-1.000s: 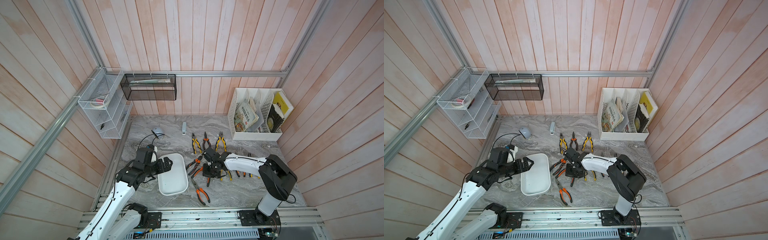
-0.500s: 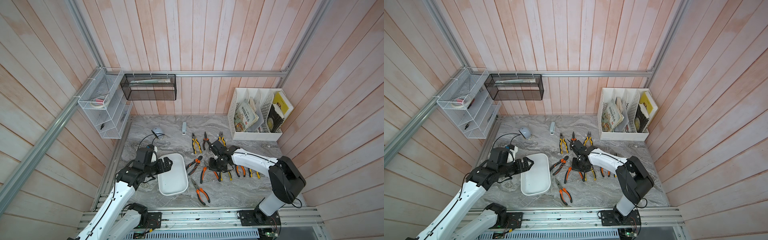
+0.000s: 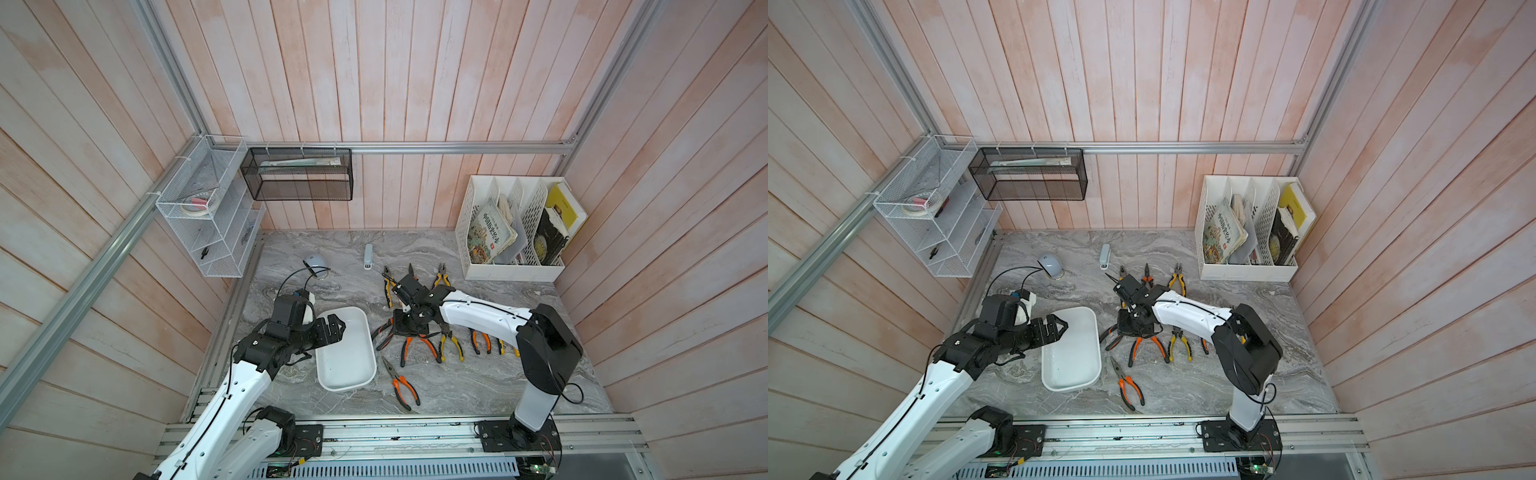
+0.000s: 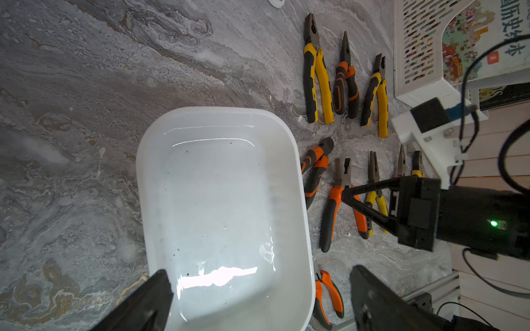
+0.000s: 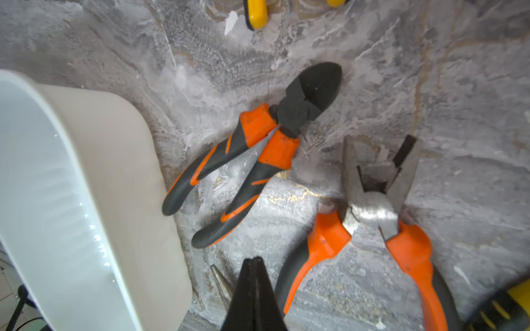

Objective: Take the pliers out of the storage box
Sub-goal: Adjust the pliers at the center of the board.

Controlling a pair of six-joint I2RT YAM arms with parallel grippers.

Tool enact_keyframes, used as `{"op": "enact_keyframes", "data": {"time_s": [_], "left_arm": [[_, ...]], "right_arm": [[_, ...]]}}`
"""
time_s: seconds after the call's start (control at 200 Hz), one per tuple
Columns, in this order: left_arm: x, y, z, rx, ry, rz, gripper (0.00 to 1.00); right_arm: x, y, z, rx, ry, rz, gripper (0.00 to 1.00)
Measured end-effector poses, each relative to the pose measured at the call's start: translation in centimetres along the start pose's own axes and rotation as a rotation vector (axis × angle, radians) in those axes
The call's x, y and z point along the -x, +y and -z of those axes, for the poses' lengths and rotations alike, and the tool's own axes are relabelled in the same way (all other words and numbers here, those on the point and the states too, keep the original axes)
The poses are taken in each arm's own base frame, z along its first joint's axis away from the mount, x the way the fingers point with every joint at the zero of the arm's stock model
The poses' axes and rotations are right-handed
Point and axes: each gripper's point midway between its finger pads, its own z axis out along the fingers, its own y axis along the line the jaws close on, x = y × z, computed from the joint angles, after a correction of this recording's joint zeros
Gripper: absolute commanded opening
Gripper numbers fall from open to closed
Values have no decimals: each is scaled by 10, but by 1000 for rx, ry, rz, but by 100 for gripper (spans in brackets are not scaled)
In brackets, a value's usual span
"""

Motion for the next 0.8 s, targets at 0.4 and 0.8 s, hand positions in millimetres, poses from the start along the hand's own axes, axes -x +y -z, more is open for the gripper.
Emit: {"op": "enact_keyframes", "data": {"time_s": [0.4, 0.8], "left_arm": [[0, 0, 0, 0, 0, 0, 100], [0, 0, 0, 0, 0, 0, 100]], "right_arm": [[23, -30, -10, -48, 10, -45, 0], [34, -41, -15, -77, 25, -34, 0]]}}
